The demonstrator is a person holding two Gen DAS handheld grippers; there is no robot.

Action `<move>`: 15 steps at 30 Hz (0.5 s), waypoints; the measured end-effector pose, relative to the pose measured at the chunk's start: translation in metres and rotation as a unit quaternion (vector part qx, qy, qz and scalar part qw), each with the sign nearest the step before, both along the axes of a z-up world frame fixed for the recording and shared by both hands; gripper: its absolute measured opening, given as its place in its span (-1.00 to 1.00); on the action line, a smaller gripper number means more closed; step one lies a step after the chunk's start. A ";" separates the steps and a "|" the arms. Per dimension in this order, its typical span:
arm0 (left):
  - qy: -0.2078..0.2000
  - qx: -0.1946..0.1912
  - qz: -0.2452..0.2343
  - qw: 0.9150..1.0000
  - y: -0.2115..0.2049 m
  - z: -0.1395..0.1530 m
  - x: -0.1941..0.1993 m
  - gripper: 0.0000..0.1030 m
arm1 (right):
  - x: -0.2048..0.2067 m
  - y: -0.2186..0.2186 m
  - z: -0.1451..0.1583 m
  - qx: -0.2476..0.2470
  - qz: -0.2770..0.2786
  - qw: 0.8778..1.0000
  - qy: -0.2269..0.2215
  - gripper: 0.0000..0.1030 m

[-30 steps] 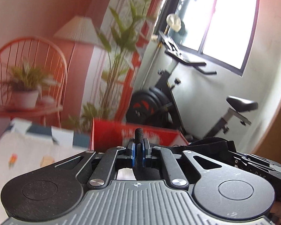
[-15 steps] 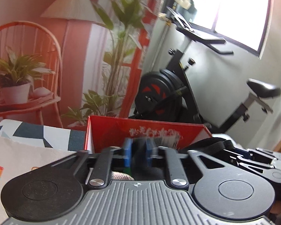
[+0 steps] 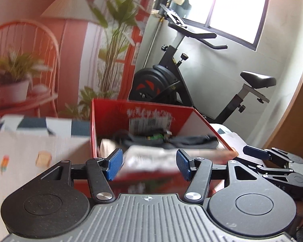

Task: Organize soft objects
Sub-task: 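Move both grippers down to the clear bag of green cord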

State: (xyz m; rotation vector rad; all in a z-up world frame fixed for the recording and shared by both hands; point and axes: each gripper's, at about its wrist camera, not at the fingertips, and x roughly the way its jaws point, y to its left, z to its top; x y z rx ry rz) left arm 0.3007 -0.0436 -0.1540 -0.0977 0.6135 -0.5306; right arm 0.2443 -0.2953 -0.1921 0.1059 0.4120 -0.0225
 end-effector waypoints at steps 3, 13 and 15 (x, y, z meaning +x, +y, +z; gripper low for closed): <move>0.014 -0.005 0.013 1.000 0.009 -0.009 -0.015 0.19 | -0.021 0.006 -0.006 0.003 0.007 1.000 0.003 0.07; 0.072 -0.012 0.016 0.997 0.006 -0.041 -0.017 0.17 | -0.025 0.008 -0.070 0.048 0.019 0.994 0.099 0.06; 0.091 -0.016 0.017 0.996 0.001 -0.054 -0.015 0.17 | -0.015 0.008 -0.086 0.053 0.016 0.991 0.124 0.06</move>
